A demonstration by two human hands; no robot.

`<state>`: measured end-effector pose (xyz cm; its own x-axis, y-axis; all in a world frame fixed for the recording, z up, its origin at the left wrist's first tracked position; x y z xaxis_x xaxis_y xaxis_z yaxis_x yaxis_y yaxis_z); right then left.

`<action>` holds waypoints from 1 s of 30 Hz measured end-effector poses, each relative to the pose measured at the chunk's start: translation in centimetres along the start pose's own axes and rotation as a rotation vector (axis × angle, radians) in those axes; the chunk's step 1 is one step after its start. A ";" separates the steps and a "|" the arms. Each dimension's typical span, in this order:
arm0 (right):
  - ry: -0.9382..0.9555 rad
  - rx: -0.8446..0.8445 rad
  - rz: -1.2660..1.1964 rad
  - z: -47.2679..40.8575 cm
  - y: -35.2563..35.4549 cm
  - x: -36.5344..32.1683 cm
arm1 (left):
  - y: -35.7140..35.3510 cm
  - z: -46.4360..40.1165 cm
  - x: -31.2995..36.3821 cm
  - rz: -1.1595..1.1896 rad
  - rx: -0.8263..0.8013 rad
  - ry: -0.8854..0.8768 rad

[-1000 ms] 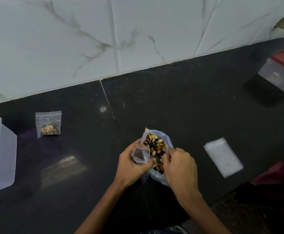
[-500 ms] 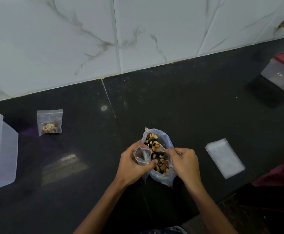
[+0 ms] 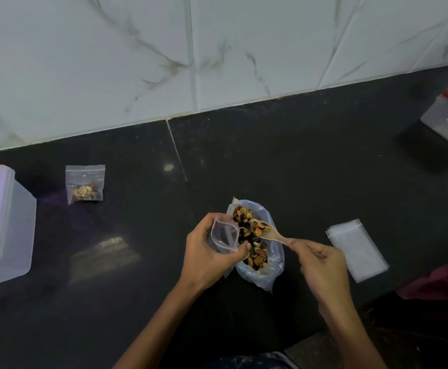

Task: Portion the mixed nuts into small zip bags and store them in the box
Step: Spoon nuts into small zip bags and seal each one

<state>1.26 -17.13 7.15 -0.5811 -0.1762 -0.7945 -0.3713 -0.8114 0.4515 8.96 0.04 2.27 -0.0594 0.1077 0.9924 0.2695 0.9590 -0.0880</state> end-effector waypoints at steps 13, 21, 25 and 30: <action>0.681 0.127 0.337 4.8 -0.7 -2.9 | -1.3 0.4 1.6 0.032 -0.028 -0.039; 0.873 0.271 0.435 4.9 -1.7 -2.2 | -1.3 0.5 1.6 0.059 0.004 -0.035; 0.718 0.377 0.331 2.7 -0.5 -1.8 | -0.1 0.0 0.4 -0.047 0.093 -0.021; 0.591 0.290 0.714 -0.6 -3.1 -0.2 | 0.8 -0.7 -0.8 -0.004 0.064 0.177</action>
<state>2.97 -14.95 5.65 -0.3109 -0.8897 -0.3343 -0.2822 -0.2495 0.9264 9.93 0.50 1.42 0.1112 0.0611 0.9919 0.2078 0.9746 -0.0833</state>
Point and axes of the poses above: each hand's wrist, its own z-axis away from the middle knuckle, its own y-axis out of the back of the hand, x = y × z, the point moved 2 cm from there along -z, towards the middle knuckle, and after that the axes turned 14 degrees about z, right-handed, at the moved point
